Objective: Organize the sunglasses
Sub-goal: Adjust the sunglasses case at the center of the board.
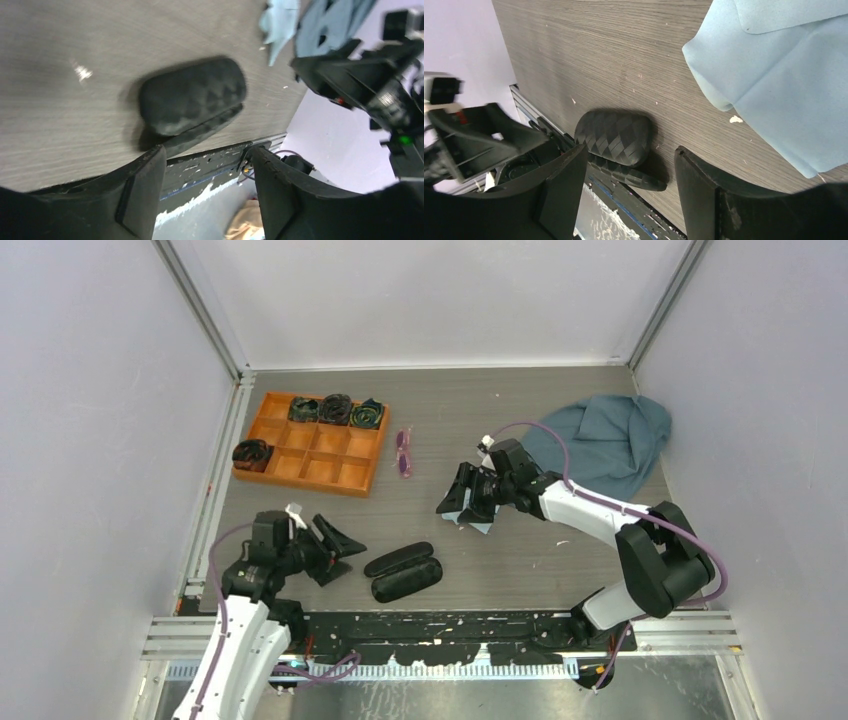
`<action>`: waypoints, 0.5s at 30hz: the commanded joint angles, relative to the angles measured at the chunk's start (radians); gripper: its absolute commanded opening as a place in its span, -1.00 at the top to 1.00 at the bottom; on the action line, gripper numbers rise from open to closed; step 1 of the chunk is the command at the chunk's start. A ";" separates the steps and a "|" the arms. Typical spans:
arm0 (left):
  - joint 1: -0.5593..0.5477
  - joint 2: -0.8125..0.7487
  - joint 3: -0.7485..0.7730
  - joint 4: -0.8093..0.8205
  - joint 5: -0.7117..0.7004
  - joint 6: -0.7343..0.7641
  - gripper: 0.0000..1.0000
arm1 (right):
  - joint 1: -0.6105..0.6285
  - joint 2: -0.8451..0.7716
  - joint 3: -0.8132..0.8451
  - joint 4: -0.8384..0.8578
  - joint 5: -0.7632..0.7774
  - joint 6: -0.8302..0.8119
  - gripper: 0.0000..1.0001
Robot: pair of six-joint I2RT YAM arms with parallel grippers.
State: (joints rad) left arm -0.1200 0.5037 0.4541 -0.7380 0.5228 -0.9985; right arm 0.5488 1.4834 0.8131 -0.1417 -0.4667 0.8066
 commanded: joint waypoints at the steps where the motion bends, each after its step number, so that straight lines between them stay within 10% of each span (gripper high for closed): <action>1: -0.004 -0.025 -0.148 -0.019 0.026 -0.210 -0.36 | 0.003 -0.024 0.009 -0.008 0.012 -0.037 -0.39; 15: -0.004 -0.088 -0.375 0.169 0.034 -0.418 -0.61 | 0.002 -0.041 0.009 -0.007 0.002 -0.039 -0.41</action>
State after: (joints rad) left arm -0.1234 0.4469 0.1734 -0.6563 0.5129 -1.3254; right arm 0.5488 1.4811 0.8131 -0.1593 -0.4606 0.7803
